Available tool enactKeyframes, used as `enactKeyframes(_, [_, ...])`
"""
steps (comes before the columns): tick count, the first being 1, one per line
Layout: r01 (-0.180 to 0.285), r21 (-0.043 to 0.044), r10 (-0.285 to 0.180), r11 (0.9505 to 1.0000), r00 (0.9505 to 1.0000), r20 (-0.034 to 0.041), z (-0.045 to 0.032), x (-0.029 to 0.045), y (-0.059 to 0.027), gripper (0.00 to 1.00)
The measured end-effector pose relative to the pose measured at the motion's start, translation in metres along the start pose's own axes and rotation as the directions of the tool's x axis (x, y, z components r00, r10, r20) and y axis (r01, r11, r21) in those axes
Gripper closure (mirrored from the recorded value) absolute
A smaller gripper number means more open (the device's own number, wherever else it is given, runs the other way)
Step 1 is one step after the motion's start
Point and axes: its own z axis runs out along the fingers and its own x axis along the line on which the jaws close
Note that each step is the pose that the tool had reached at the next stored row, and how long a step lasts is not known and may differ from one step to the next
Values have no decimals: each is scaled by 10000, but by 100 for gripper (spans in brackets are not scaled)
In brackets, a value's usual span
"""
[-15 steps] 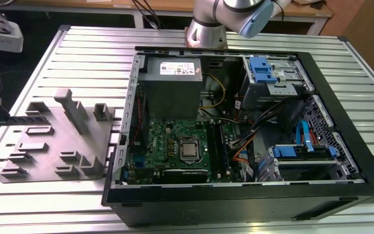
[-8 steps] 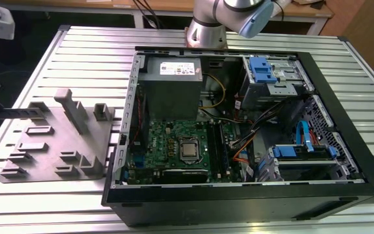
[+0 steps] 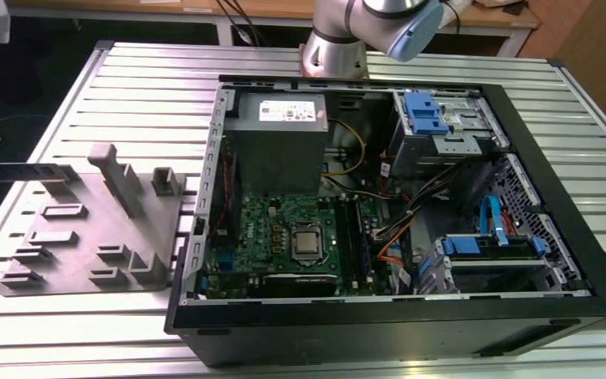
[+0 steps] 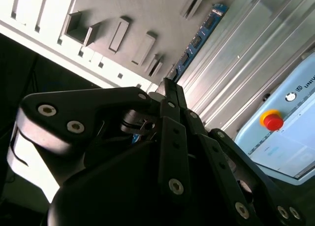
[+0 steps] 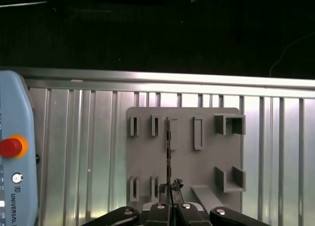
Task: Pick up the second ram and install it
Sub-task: 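Pick up the second ram and move it above second insertion slot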
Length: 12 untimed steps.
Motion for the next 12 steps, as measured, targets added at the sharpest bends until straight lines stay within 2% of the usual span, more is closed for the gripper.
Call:
enactKeyframes(5, [2, 5, -2, 10000, 10000, 81, -98, -6, 3, 92])
enactKeyframes(9, [3, 7, -3, 10000, 9999, 115, -169, -10, 5, 92])
enactKeyframes(12, [4, 8, -4, 10000, 9999, 117, -175, -10, 5, 92])
